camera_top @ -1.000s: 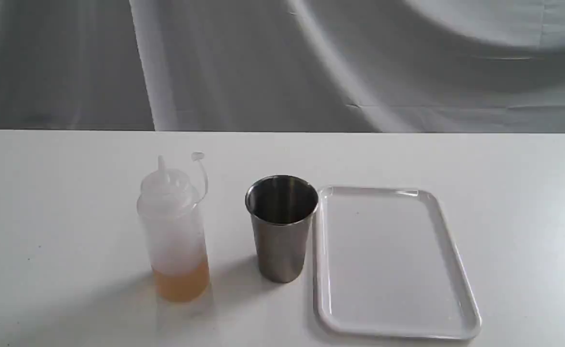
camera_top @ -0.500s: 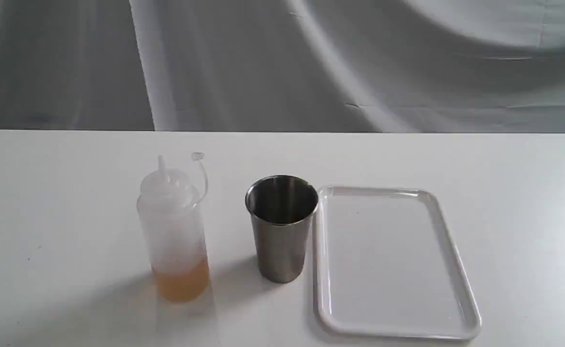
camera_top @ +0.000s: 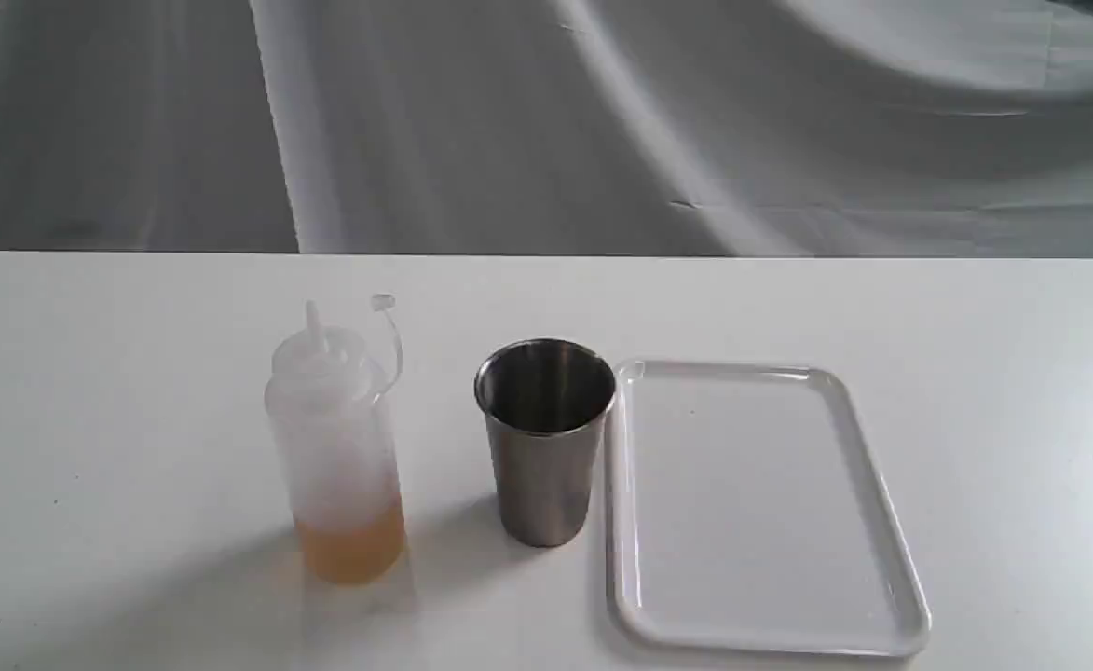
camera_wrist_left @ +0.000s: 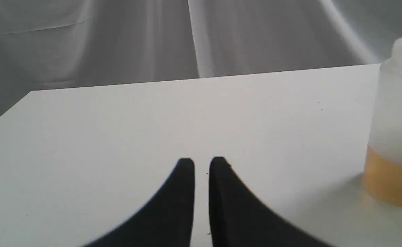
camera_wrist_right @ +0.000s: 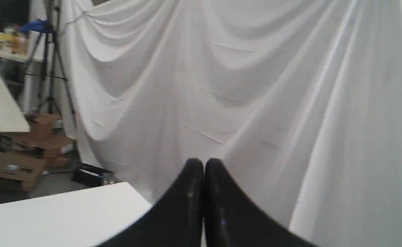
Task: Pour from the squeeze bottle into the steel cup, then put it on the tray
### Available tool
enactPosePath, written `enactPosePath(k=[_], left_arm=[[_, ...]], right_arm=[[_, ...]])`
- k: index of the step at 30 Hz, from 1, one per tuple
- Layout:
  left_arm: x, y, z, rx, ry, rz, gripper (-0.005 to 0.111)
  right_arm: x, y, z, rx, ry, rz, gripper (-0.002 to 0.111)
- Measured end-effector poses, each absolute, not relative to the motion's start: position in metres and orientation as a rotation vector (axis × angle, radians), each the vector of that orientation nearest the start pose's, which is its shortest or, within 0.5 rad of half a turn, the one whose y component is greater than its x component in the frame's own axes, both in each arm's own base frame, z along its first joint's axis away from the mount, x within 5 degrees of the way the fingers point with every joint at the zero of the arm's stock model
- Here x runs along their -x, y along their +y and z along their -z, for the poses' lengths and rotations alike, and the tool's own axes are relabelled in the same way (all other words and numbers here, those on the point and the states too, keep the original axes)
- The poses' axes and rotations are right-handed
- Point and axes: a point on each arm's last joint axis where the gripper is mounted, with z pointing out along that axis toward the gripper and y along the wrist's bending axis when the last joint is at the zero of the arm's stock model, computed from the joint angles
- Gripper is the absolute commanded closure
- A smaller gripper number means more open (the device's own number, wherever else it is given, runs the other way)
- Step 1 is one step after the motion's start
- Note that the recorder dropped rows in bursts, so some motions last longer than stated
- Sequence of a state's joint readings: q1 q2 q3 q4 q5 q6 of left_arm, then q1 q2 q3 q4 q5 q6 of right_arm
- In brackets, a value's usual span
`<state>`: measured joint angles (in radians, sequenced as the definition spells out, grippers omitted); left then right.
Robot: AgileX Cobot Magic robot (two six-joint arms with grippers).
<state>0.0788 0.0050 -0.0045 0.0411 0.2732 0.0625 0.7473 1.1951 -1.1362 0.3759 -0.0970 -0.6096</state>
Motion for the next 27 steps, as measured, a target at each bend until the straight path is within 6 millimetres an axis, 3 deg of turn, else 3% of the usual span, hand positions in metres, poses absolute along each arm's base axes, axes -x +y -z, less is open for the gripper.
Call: enactPosePath(k=[6,15,22,27], left_arm=[[-0.055,0.005,-0.190,-0.012,1.759,-0.141,0.098],[-0.055,0.005,-0.190,-0.012,1.759,-0.141,0.098],[-0.055,0.005,-0.190,-0.012,1.759,-0.141,0.098],[-0.055,0.005,-0.190,-0.012,1.759,-0.141,0.098]], right_arm=[[-0.211,0.212,-0.417,0.618,1.400,-0.567,0.108],[-0.243,0.241,-0.322,0.517,1.550,-0.626,0.108],[-0.251,0.247,-0.274,0.396,1.568,-0.697,0.108],[-0.246,0.266,-0.242,0.517,1.610,-0.649,0.108]])
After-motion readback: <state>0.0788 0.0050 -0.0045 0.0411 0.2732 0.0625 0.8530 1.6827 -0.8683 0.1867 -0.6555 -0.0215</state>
